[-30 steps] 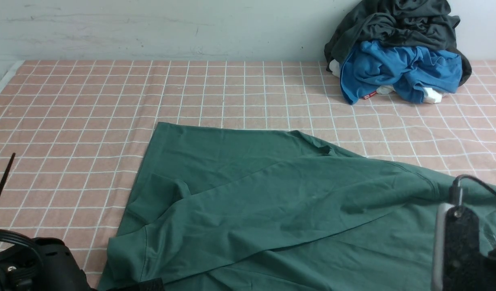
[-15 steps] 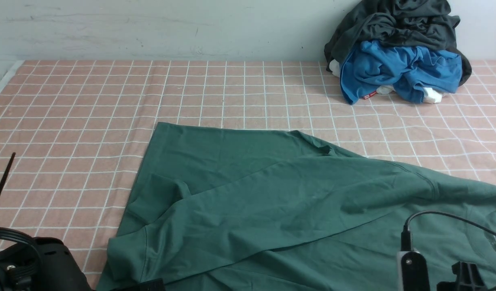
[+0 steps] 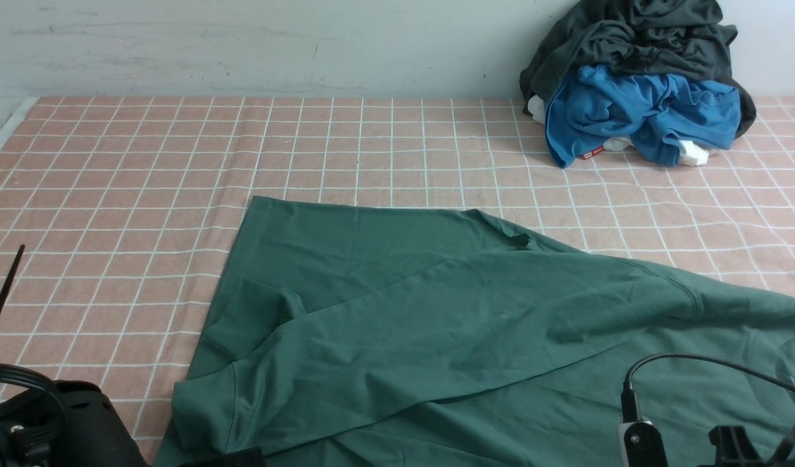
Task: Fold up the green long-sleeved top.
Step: Use both arms simultaneously to clamp the lower edge of the clothing fabric
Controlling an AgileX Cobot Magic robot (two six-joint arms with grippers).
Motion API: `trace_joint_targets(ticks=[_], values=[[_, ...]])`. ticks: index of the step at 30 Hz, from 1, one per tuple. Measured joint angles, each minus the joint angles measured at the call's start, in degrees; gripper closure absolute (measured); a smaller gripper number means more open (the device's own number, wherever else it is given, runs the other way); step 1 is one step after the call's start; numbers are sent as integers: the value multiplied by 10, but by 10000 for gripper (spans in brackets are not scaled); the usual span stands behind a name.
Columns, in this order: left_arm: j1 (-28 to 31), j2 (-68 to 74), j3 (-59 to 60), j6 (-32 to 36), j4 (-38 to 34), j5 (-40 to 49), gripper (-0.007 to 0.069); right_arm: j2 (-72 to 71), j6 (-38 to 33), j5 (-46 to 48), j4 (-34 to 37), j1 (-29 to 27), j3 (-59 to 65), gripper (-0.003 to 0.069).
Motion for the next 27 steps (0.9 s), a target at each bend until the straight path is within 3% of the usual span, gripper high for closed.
trace_joint_targets(ticks=[9, 15, 18, 21, 27], values=[[0, 0, 0, 0, -2, -10, 608, 26, -11, 8, -5, 0, -7, 230], [0, 0, 0, 0, -4, -10, 608, 21, -8, 20, -5, 0, -11, 368], [4, 0, -1, -1, -4, -10, 608, 7, -6, 22, -10, 0, -16, 517], [24, 0, -8, -5, -6, -6, 608, 2, -6, 30, -11, 0, -24, 614], [77, 0, -71, 0, -6, 26, 608, -3, -5, 71, -19, -3, -72, 657]])
